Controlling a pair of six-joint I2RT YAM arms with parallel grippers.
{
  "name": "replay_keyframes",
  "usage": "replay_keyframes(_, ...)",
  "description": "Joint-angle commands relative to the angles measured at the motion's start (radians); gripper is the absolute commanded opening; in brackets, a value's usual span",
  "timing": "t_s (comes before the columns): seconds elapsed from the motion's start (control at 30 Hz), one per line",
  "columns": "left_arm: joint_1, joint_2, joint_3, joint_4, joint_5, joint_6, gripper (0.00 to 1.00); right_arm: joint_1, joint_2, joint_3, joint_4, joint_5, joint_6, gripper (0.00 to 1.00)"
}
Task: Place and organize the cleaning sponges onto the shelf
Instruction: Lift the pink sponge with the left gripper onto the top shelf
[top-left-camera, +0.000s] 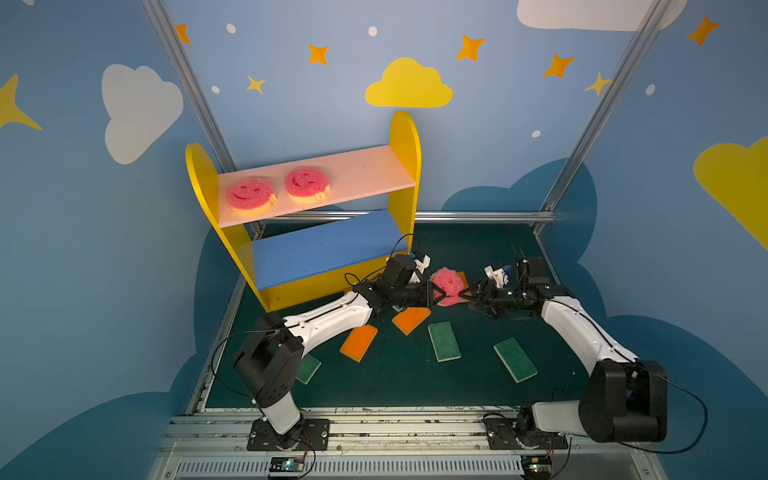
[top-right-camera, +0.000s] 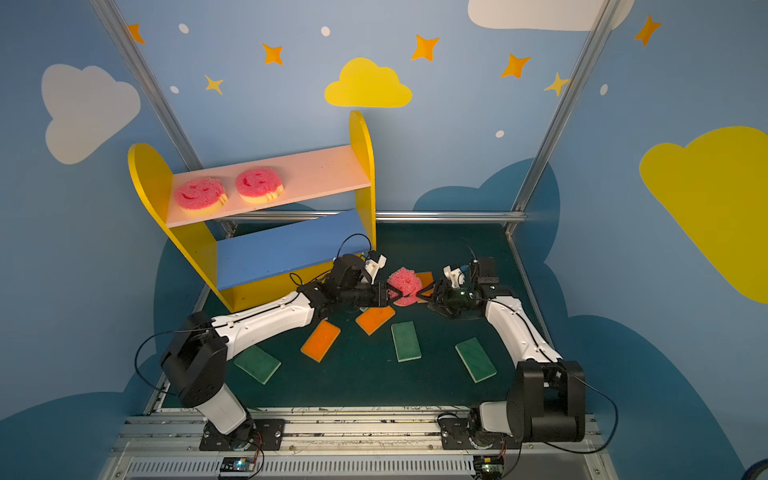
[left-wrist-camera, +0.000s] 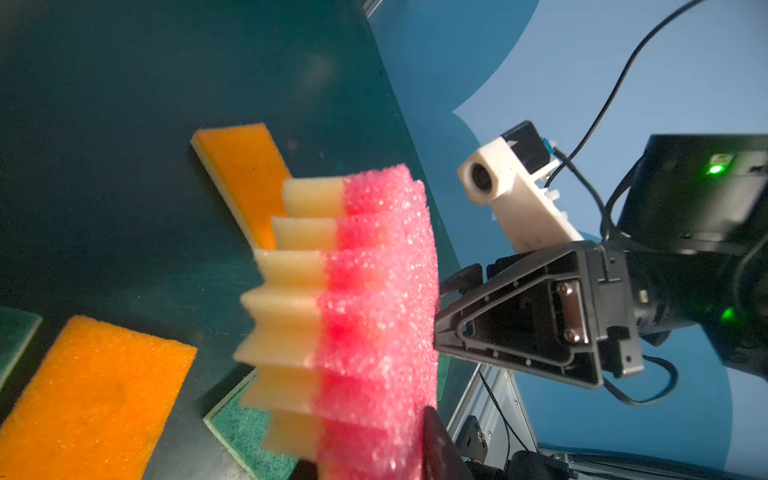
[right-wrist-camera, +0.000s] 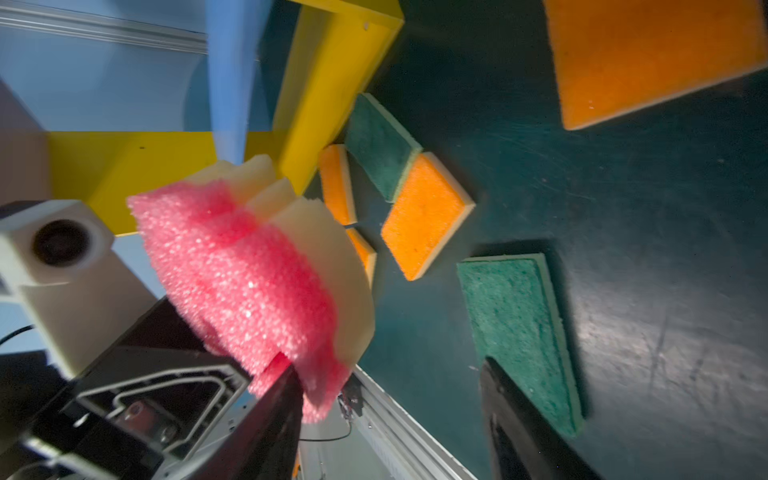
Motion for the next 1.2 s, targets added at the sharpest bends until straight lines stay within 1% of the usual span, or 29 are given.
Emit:
replay_keyframes(0.0,0.033,-0.071,0.01,-0.05,-0.022,0.036,0.32,-0.052,-0.057,-0.052,0.101,-0.081,0.049,0.67)
replay_keyframes(0.07,0.048,-0.093,0.03,-0.08,-0.028,0.048,0.32,-0.071,-0.067,-0.065,0.125,-0.107,0.057,0.67)
replay_keyframes(0.2,0.082,-0.137,0.089,-0.143,-0.031,0.072,0.33,-0.079,-0.057,-0.048,0.078,-0.104,0.023,0.67)
replay_keyframes(0.33,0.116,-0.176,0.142,-0.168,-0.041,0.082,0.33,-0.079,-0.042,-0.057,0.089,-0.11,0.025,0.67)
replay_keyframes(0.5,0.155,-0.194,0.242,-0.236,-0.059,0.11,0.34,-0.068,-0.028,-0.054,0.098,-0.105,0.028,0.67)
replay_keyframes(0.57,0.175,-0.202,0.263,-0.241,-0.093,0.114,0.34,-0.06,-0.025,-0.053,0.099,-0.102,0.026,0.67)
replay_keyframes(0.7,0.221,-0.21,0.315,-0.251,-0.104,0.113,0.34,-0.045,-0.018,-0.042,0.088,-0.089,0.015,0.67)
replay_keyframes(0.9,0.266,-0.224,0.37,-0.255,-0.194,0.103,0.33,-0.028,-0.004,-0.037,0.089,-0.081,0.011,0.67)
replay_keyframes(1.07,0.292,-0.231,0.388,-0.218,-0.265,0.075,0.33,-0.007,0.009,-0.037,0.101,-0.073,0.012,0.67)
replay_keyframes(1.17,0.312,-0.22,0.421,-0.217,-0.291,0.056,0.33,0.005,0.017,-0.037,0.106,-0.07,0.014,0.67)
